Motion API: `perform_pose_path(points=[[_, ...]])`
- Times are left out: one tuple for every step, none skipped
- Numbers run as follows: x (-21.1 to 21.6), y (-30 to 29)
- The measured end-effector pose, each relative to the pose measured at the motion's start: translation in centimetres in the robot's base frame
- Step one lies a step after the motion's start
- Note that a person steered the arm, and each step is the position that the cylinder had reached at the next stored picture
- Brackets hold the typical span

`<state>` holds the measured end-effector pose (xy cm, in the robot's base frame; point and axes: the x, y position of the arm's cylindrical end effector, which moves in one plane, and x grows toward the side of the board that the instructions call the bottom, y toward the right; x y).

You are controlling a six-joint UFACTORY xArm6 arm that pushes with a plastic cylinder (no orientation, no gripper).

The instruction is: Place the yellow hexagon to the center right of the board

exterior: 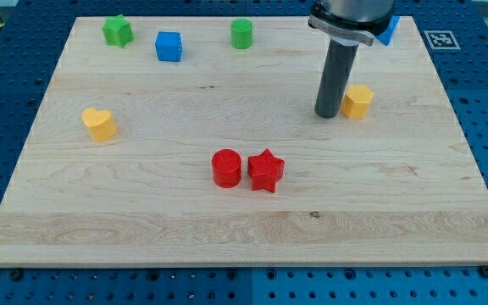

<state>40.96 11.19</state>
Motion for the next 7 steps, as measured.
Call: perform_pose_path(points=[[-0.4,2.1],[-0.4,2.5],[-0.4,2.2],[-2.0,0.4],[-2.4,1.9],[-2.4,2.8],[-2.4,3.8]])
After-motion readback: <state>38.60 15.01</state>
